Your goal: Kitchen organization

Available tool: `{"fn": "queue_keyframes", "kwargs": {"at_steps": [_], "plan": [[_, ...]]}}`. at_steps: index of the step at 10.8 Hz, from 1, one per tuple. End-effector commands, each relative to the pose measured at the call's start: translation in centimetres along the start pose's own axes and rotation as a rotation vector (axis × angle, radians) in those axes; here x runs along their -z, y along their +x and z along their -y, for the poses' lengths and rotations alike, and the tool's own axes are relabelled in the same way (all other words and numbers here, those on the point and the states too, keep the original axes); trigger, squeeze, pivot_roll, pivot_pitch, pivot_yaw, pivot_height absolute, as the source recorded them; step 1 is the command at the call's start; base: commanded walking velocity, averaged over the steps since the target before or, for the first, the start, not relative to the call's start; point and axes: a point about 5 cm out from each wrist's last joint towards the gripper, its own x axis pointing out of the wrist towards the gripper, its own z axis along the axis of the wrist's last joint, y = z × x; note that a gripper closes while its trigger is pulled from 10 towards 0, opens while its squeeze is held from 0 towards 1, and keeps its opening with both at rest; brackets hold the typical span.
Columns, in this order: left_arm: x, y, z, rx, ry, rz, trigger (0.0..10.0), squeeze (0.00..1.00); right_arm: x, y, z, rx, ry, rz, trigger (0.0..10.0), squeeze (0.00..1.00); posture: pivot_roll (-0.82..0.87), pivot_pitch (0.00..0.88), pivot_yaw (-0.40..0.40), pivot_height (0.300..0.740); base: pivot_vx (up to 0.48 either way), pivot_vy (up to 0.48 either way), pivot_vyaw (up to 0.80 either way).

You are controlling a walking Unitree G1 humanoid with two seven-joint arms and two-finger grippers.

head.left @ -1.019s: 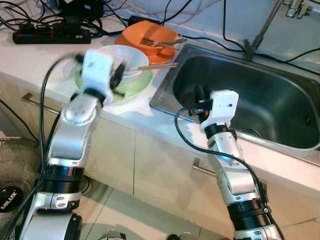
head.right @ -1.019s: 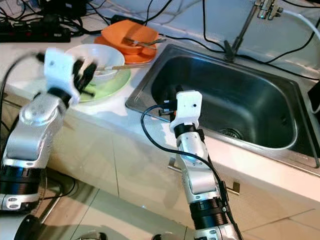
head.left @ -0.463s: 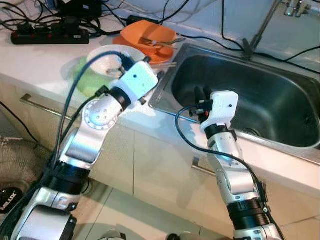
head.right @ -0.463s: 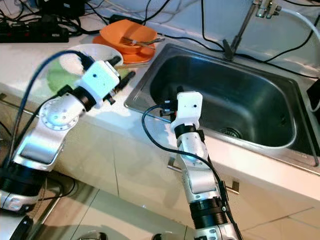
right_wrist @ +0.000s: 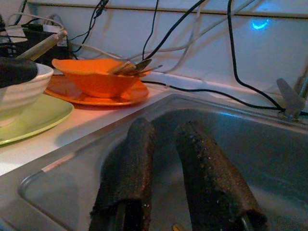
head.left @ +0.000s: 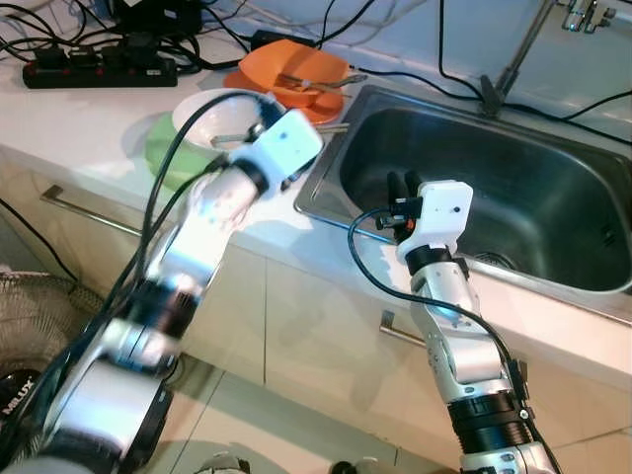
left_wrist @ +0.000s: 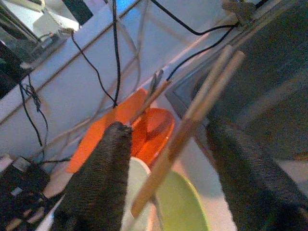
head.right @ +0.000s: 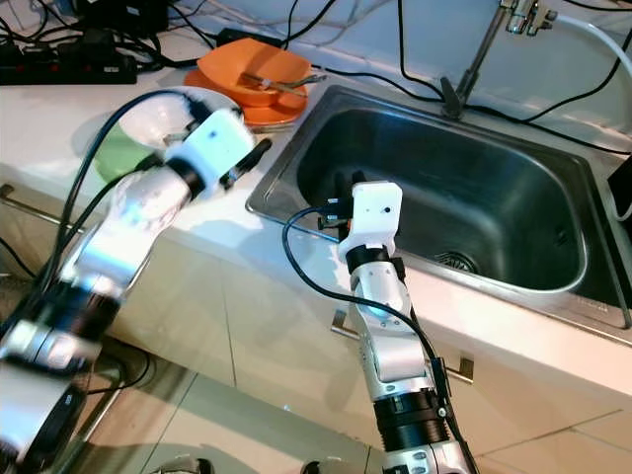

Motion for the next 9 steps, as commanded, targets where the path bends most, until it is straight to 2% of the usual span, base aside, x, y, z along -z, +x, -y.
{"fn": "queue_keyframes", "kwargs": {"at_steps": [1,2,6,9], "plan": [[-0.3,0.7,0.5,0.020,0.038,0.005,10.0,0.00,-0.1,0.0,0.2,0.015,-0.013,0.006,10.0,0.00,-0.07,0.053,-0.077,0.740,0.000,0.000,0.00],[-0.4,1.2,0.5,0.020,0.025,0.006,10.0,0.00,-0.1,-0.1,0.2,0.015,-0.012,0.006,10.0,0.00,-0.07,0.054,-0.075,0.740,0.000,0.000,0.00],[-0.2,2.4,1.2,0.026,0.067,-0.023,10.0,0.00,0.0,-0.3,0.1,0.021,-0.011,0.004,10.0,0.00,-0.08,0.056,-0.069,0.740,0.000,0.000,0.00],[-0.2,3.5,0.8,-0.046,0.167,-0.062,10.0,0.00,-0.1,-0.2,0.2,0.023,-0.011,0.004,10.0,0.00,-0.08,0.060,-0.071,0.740,0.000,0.000,0.00]]}}
